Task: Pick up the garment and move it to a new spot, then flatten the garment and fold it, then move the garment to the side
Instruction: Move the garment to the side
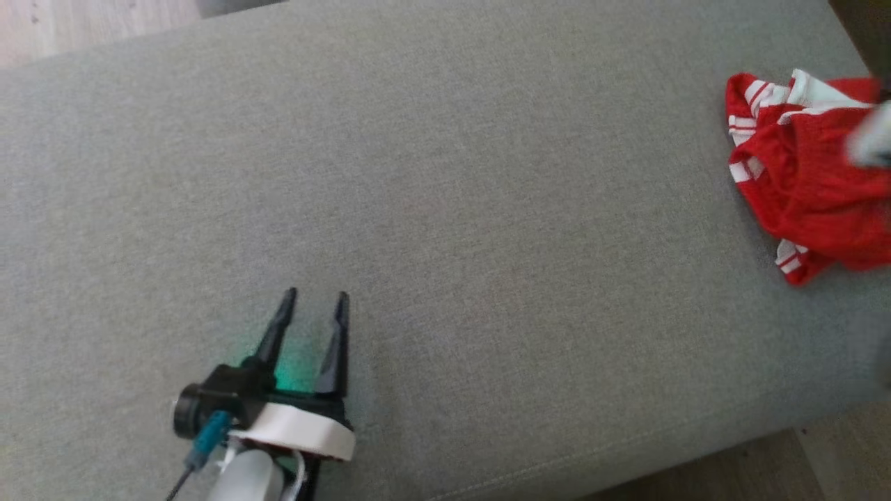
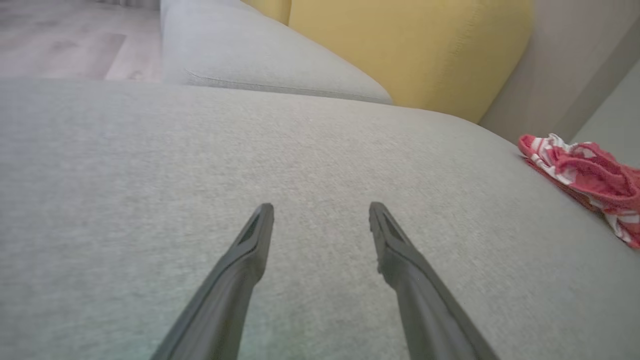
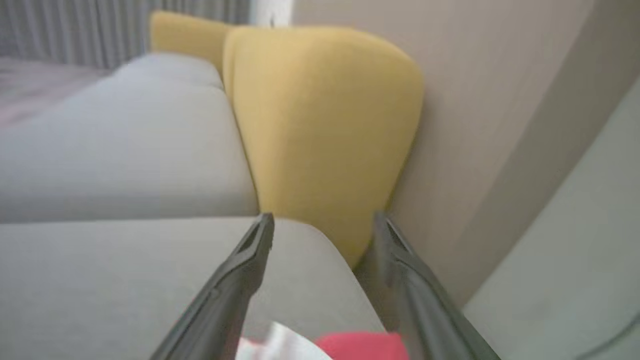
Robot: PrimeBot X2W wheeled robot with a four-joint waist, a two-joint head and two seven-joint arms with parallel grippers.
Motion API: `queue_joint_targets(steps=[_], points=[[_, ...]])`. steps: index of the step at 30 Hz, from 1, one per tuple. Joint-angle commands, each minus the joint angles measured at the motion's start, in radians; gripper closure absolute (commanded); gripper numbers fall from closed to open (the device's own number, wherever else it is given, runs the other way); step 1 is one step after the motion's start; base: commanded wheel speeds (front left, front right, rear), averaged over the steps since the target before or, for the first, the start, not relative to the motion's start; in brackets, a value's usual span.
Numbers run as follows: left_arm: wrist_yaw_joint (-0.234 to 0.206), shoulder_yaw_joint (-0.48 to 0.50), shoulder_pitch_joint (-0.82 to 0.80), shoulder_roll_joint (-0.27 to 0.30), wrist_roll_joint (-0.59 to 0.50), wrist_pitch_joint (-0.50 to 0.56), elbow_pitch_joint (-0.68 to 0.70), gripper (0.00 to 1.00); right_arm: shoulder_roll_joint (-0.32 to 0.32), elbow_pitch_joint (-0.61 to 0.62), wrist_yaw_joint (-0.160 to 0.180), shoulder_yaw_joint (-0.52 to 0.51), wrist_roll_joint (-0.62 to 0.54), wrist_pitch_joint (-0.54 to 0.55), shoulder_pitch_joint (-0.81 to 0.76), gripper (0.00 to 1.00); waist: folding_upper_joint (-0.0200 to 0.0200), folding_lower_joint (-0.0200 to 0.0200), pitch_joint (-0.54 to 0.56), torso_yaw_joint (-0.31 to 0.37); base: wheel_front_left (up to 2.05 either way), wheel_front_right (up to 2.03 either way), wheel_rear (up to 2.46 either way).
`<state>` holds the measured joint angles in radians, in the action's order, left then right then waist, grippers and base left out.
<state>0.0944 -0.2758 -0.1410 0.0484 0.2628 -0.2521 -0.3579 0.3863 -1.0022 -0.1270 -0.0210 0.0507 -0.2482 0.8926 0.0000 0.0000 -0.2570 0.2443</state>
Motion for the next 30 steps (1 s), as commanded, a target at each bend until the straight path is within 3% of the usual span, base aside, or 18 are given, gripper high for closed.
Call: queue_joint_targets(steps=[1, 5, 9, 14, 21, 30], points=[[-0.011, 0.051, -0.024, 0.002, -0.002, -0.01, 0.024, 0.0, -0.067, 0.141, -0.004, 0.026, -0.025, -0.013, -0.065, 0.0, 0.0, 0.0, 0.018, -0.01, 0.0, 0.0, 0.0], [-0.023, 0.083, -0.023, 0.002, -0.024, -0.01, 0.01, 0.0, -0.184, 0.381, -0.004, 0.066, -0.006, -0.013, -0.227, 0.0, 0.0, 0.0, 0.062, -0.044, 0.0, 0.0, 0.0], [-0.047, 0.12, -0.014, 0.002, -0.007, -0.01, 0.0, 0.0, -0.263, 0.501, -0.004, 0.069, 0.028, -0.013, -0.382, 0.0, 0.0, 0.0, 0.111, -0.1, 0.0, 0.0, 0.0], [-0.076, 0.138, 0.002, 0.002, -0.006, -0.01, -0.012, 0.0, -0.315, 0.513, -0.004, 0.082, 0.034, -0.013, -0.535, 0.0, 0.0, 0.0, 0.162, -0.188, 0.0, 0.0, 0.0], [-0.103, 0.171, 0.039, 0.002, 0.0, -0.01, -0.025, 0.0, -0.335, 0.505, -0.004, 0.087, 0.043, -0.013, -0.67, 0.0, 0.0, 0.0, 0.214, -0.287, 0.0, 0.0, 0.0], [-0.124, 0.217, 0.077, 0.002, -0.025, -0.01, -0.018, 0.0, -0.336, 0.519, -0.004, 0.124, 0.106, -0.013, -0.738, 0.0, 0.0, 0.0, 0.256, -0.343, 0.0, 0.0, 0.0]])
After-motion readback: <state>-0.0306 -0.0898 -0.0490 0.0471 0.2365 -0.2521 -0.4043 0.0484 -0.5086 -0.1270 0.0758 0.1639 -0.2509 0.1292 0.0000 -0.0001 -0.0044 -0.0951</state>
